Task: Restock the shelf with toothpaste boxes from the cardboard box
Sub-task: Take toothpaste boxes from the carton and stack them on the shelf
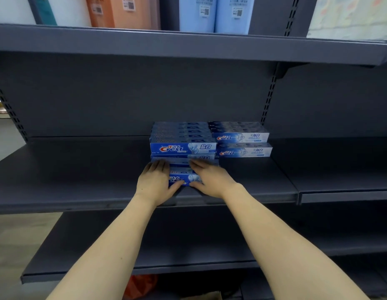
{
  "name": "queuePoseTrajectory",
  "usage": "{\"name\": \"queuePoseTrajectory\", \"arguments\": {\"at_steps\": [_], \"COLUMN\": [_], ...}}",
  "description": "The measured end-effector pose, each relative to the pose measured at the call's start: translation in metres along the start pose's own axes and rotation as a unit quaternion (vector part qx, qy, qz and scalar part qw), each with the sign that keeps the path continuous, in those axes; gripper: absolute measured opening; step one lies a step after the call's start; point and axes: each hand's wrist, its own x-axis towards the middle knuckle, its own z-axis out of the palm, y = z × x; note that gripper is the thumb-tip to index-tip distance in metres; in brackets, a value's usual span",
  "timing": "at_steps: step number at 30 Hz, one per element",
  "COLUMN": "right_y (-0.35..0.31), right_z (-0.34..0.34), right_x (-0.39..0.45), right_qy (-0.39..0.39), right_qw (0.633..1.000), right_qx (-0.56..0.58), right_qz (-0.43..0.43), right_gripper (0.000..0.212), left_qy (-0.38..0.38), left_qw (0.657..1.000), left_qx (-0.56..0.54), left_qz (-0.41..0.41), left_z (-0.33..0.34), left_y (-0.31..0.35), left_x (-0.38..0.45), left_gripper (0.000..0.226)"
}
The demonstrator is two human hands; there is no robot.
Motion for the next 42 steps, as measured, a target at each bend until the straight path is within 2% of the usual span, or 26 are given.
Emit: {"name": "queuePoseTrajectory", "arguments": {"at_steps": [8, 23, 33, 38, 42], "right_y": [0.003, 0.006, 0.009, 0.016, 0.017], "right_z": [0.001, 0.005, -0.012, -0.034, -0.039], "right_x": [0.01, 0.024, 0.008, 0.017, 0.029], "right_qy": [-0.001, 0.003, 0.033, 0.035, 0.043], "right_qw": [1.0, 1.0, 0.998, 0.999, 0.998], "right_qx": [0.019, 0.03, 0.039, 0.038, 0.04], "right_qz": [0.001, 0.008, 0.024, 0.01, 0.008], "right_gripper": [0.067, 0.064, 0.056, 0.056, 0.055], "left_qy": [-0.009, -0.031, 0.017, 0.029, -0.037], "left_qw": [0.999, 0.998, 0.999, 0.999, 0.997], "left_qx": [0.036, 0.012, 0.029, 0.011, 0.035], "left_qz": [-0.013, -0.045, -0.01, -0.03, -0.056], "left_z": [0.006, 0.006, -0.011, -0.023, -0.027], "left_y": [0.002, 0.007, 0.013, 0.015, 0.013], "left_x": [0.005, 0.011, 0.012, 0.029, 0.043], "left_gripper": [0.071, 0.067, 0.061, 0.061, 0.066]}}
